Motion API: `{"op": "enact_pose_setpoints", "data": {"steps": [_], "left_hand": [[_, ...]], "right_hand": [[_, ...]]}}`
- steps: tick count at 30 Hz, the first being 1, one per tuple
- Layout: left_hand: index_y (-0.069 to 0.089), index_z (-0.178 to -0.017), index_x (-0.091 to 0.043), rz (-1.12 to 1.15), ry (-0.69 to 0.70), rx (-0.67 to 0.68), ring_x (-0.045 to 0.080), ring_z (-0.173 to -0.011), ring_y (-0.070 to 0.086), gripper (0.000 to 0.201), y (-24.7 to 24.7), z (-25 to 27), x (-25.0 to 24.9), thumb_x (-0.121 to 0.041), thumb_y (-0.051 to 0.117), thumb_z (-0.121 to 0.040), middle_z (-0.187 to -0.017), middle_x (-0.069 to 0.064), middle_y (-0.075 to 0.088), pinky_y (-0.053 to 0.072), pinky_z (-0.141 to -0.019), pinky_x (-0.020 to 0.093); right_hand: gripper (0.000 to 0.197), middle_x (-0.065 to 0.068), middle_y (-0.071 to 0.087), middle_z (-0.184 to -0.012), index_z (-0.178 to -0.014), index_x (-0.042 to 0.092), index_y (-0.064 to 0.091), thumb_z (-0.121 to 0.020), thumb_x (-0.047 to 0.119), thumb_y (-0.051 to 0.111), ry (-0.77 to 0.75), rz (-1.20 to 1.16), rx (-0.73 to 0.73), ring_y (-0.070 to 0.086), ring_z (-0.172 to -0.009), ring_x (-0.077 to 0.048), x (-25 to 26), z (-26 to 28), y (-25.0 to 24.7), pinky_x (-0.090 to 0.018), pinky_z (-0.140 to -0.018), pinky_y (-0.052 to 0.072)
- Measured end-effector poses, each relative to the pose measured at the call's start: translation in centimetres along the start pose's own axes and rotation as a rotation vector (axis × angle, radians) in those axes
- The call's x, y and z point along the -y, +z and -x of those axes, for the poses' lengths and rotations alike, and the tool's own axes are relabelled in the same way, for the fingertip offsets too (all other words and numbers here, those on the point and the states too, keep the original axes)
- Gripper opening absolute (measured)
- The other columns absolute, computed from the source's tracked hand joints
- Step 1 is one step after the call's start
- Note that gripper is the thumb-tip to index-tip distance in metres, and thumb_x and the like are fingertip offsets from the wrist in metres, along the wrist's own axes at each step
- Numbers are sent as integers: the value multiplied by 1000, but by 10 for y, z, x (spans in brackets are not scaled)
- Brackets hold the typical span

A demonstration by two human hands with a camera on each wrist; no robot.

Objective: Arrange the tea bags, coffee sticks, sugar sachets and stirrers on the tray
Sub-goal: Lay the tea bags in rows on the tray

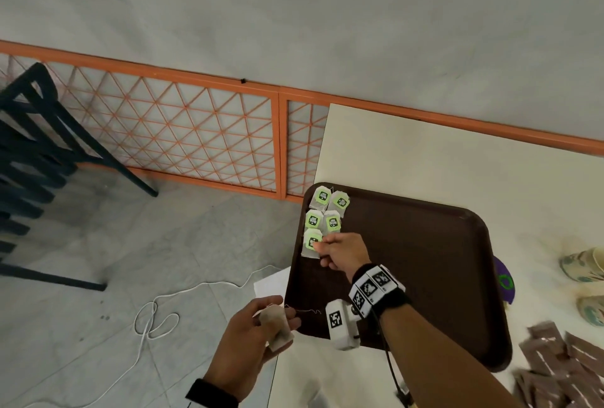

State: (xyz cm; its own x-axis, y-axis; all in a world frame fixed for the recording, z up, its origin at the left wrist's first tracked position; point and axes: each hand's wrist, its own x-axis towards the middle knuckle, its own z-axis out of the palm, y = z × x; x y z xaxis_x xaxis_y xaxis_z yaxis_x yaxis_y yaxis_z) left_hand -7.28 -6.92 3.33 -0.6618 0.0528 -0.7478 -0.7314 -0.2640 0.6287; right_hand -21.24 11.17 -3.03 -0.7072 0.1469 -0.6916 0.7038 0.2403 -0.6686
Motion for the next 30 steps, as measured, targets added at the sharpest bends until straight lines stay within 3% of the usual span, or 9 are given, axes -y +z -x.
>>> {"op": "enact_pose_setpoints", "data": {"steps": [5,8,11,12,14,17,19,23,30], "left_hand": [[59,-117,-2,123,32,41,32,-101,72,25,-3,1,-9,7,48,-96,-108,19,73,55,-91,46],[63,-112,-3,68,94,45,30,-98,72,22,2,5,-18,5,51,-96,-108,18,73,58,-85,40],[66,-111,-3,7,141,95,31,-97,73,22,5,11,-26,5,54,-93,-108,19,72,60,-80,37],[66,-112,-4,-7,145,134,33,-97,72,24,7,15,-29,6,55,-92,-110,19,71,59,-80,38],[65,-118,-6,-15,129,249,36,-98,71,31,10,21,-37,6,58,-90,-115,19,69,59,-79,40],[61,-127,-7,47,113,447,39,-98,68,45,16,31,-52,5,65,-83,-124,16,66,60,-79,40],[61,-128,-8,56,138,476,38,-99,67,50,19,34,-60,6,67,-81,-129,14,64,60,-80,42],[62,-126,-6,5,166,441,32,-101,69,45,28,40,-66,3,67,-82,-128,15,65,60,-80,37],[69,-111,-1,-89,219,398,33,-91,70,28,28,59,-70,3,58,-85,-104,27,68,60,-77,36]], "right_hand": [[16,-8,73,-71,-84,8,68,-77,14,81,-14,94,-73,65,-49,-13,2,1,5,-20,-46,50],[20,-6,73,-76,-83,10,67,-75,20,82,-29,190,-114,66,-51,-13,2,3,9,-24,-53,55],[16,1,69,-86,-85,18,66,-77,25,78,-232,367,-129,66,-74,-13,5,21,-1,-27,-68,54],[12,4,68,-91,-93,19,68,-83,18,73,-350,391,-31,64,-77,-9,7,34,-8,-23,-69,51],[30,10,66,-100,-113,22,66,-90,3,59,-520,406,328,63,-82,0,12,67,-20,-17,-76,50],[36,-4,68,-108,-117,12,64,-91,-6,47,-475,293,749,63,-99,-8,5,107,-36,-30,-91,51],[27,-14,68,-107,-109,8,66,-92,0,47,-345,120,856,63,-98,-19,-1,124,-49,-34,-86,51],[16,-10,68,-90,-104,1,67,-97,12,59,-319,-119,764,65,-79,-19,-10,147,-72,-25,-73,51],[13,-6,72,-81,-100,0,72,-90,6,67,-483,-1,627,67,-72,-15,1,176,-106,-20,-67,54]]}}
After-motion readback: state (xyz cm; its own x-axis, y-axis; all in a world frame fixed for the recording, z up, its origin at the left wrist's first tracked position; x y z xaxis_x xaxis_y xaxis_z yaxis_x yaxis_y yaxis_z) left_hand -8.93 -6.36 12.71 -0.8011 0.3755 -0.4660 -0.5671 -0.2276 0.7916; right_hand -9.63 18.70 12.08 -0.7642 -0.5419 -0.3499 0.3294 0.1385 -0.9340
